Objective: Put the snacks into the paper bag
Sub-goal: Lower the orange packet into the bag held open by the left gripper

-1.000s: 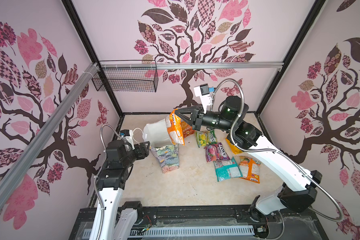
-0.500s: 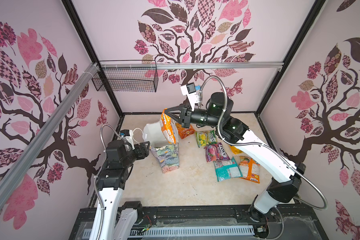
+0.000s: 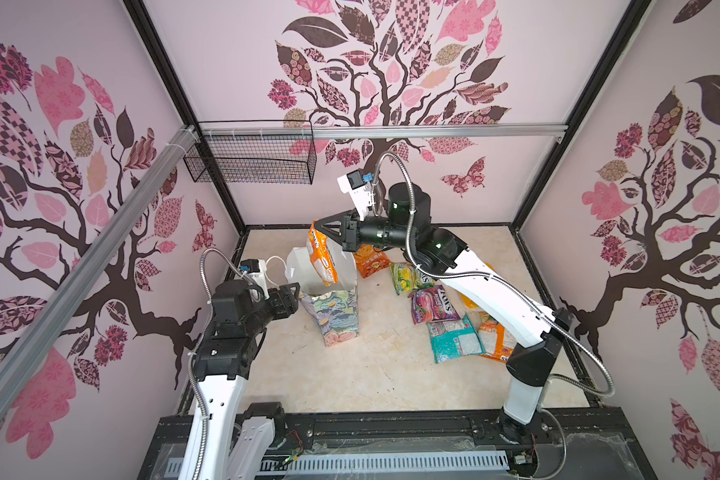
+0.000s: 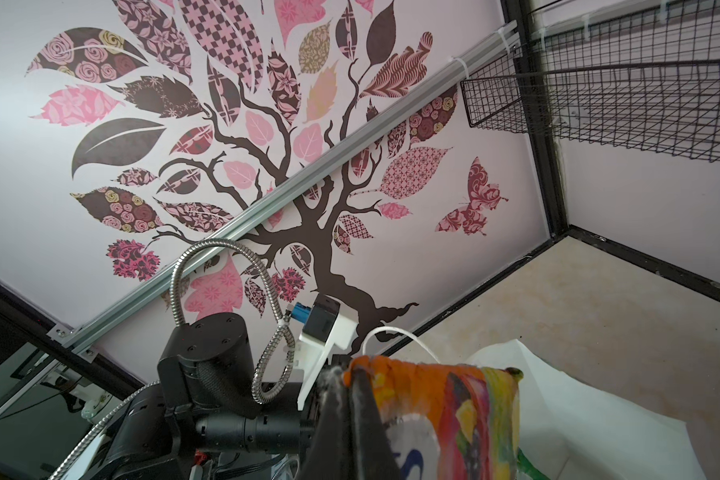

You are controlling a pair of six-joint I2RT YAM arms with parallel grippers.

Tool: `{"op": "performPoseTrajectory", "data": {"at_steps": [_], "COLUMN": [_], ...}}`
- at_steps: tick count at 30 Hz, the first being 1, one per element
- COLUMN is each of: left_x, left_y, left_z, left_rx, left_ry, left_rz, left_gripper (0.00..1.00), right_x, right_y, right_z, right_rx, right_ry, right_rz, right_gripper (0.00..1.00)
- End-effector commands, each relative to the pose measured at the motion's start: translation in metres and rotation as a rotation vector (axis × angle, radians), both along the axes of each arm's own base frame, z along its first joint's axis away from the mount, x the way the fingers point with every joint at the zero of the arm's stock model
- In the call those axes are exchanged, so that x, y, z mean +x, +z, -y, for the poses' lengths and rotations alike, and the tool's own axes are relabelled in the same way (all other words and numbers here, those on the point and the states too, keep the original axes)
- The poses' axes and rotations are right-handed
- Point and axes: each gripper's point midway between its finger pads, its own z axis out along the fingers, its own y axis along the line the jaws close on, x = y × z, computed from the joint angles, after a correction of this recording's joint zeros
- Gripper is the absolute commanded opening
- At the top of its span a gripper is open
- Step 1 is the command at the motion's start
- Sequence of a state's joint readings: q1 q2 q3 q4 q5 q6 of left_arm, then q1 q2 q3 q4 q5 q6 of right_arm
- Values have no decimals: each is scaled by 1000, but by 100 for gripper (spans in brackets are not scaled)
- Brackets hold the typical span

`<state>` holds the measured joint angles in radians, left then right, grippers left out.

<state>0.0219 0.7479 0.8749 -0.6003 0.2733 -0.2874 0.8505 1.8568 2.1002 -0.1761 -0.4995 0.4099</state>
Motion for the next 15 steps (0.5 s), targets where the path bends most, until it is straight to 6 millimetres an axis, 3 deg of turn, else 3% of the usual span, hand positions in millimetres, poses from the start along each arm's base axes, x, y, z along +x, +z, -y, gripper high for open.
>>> {"op": "performPoseTrajectory", "data": {"at_steps": [1,6,15], "left_x": [1,1,1], "left_y": [5,5,5], "left_z": [-1,-1,-1], "left_rx": [3,2,3], "left_ry": [-1,0,-2], "left_rz": [18,19,18], "left_gripper": [70,70,70], "right_x": [2,17,24], "right_y": [11,3,-24], "right_z": [-4,-3,-11], "right_rx": [12,4,-56], "right_ry": [-13,-90,-91], "right_rz": [45,26,-3], "right_gripper": [0,0,0]}}
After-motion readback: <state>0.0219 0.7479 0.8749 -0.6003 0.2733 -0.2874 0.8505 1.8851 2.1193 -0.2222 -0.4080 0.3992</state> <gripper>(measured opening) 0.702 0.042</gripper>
